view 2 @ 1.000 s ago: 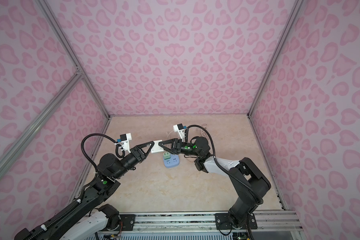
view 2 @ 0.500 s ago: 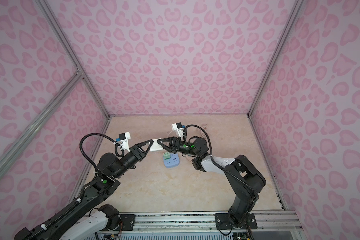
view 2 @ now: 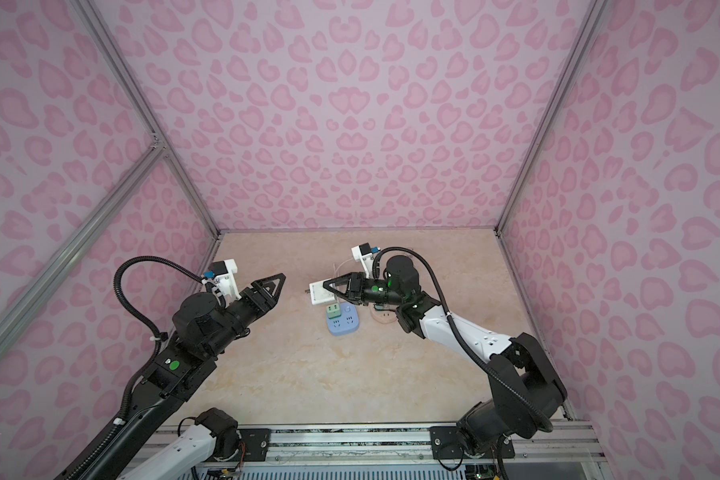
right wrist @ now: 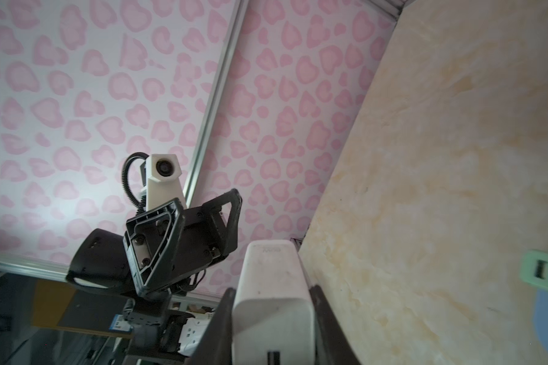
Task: Insert the plug
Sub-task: 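Open the left gripper and draw it back while the right gripper keeps the plug, then carry the white plug over the blue power strip and lower it toward a socket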
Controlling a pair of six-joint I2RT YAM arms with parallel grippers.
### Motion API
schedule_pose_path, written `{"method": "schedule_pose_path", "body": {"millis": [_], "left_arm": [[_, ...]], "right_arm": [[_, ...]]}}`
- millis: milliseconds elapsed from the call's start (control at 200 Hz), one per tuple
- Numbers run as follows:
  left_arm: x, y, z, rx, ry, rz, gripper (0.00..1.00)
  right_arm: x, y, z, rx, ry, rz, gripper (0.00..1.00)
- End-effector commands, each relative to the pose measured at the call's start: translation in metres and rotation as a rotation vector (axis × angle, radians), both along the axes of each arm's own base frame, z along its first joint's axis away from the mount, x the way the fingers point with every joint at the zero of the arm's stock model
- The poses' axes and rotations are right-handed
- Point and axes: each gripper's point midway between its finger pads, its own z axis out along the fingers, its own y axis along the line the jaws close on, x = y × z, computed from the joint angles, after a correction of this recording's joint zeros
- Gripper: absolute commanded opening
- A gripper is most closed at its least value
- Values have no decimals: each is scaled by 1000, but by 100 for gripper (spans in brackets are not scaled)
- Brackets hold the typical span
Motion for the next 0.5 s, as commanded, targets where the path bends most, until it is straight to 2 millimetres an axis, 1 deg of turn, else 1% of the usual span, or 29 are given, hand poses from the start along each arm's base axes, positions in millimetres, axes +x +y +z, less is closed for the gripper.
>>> {"method": "schedule_pose_path", "body": {"millis": [0,20,40,55,90,145,185,225,335,380,395,495], "left_arm": [[-3,34,-35,219,103,127,60],[-3,36,-37,233,107,133,59],[-4,38,-39,247,113,137,59],[-5,39,-41,255,117,142,59],[-6,42,-45,275,127,150,59],[-7,43,-51,299,142,147,59],[-7,44,-57,315,159,145,58],[-7,44,-63,320,175,144,58],[-8,37,-79,307,206,115,57],[-8,35,-84,297,209,104,57],[-8,34,-86,294,210,103,57],[-8,34,-94,283,217,104,57]], "right_arm": [[-11,-43,-79,-563,-39,-43,0],[-10,-49,-82,-628,-58,-61,0],[-7,-54,-80,-676,-85,-77,0],[-8,-60,-84,-727,-88,-82,0],[-6,-68,-83,-802,-118,-101,0],[-3,-77,-80,-892,-148,-119,0],[-2,-81,-82,-951,-152,-113,0],[-1,-84,-83,-999,-154,-105,0],[-1,-87,-94,-1089,-122,-74,0],[-3,-88,-103,-1126,-99,-46,0],[0,-85,-97,-1120,-110,-49,0],[4,-86,-105,-1185,-115,-41,0]]}}
